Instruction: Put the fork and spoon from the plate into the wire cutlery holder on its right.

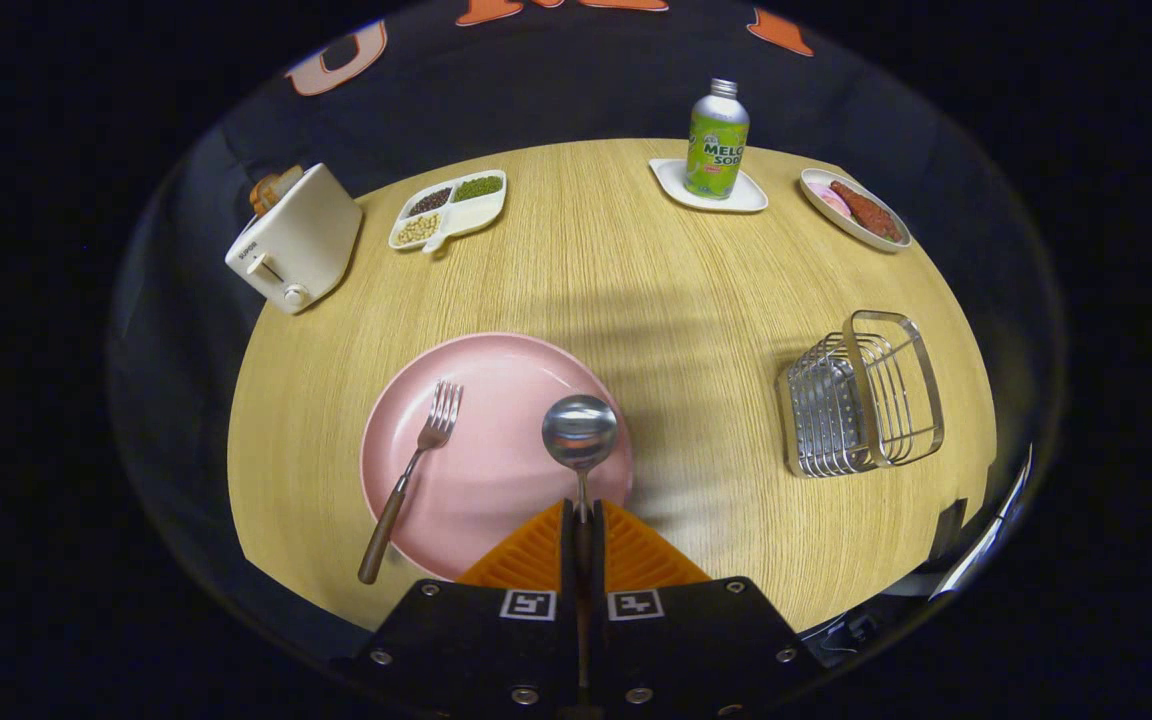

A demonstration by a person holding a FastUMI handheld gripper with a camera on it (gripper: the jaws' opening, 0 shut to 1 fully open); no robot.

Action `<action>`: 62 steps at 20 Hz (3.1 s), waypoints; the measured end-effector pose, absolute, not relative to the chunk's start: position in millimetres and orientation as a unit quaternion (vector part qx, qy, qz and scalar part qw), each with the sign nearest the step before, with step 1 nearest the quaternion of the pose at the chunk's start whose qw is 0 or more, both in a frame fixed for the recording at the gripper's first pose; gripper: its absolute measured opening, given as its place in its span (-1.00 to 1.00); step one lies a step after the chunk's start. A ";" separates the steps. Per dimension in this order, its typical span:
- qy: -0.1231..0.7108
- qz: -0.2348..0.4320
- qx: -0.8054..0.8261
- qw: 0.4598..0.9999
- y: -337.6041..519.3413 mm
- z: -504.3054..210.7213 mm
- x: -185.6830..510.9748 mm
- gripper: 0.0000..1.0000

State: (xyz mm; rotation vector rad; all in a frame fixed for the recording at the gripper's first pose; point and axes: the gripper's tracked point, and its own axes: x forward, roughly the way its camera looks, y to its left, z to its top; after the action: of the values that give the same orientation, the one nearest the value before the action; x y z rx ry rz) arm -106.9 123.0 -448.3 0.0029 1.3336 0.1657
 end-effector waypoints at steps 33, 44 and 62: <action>0.562 0.027 -0.001 0.827 -50.7 -409.6 -26.5 -0.83; 0.350 0.043 0.005 0.936 -15.8 -289.7 34.9 -0.27; 0.159 0.080 -0.010 0.984 110.0 -160.6 41.7 0.94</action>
State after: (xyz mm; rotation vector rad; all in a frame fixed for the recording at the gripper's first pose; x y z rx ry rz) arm 41.7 110.0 -160.6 -0.0206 0.3198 0.1603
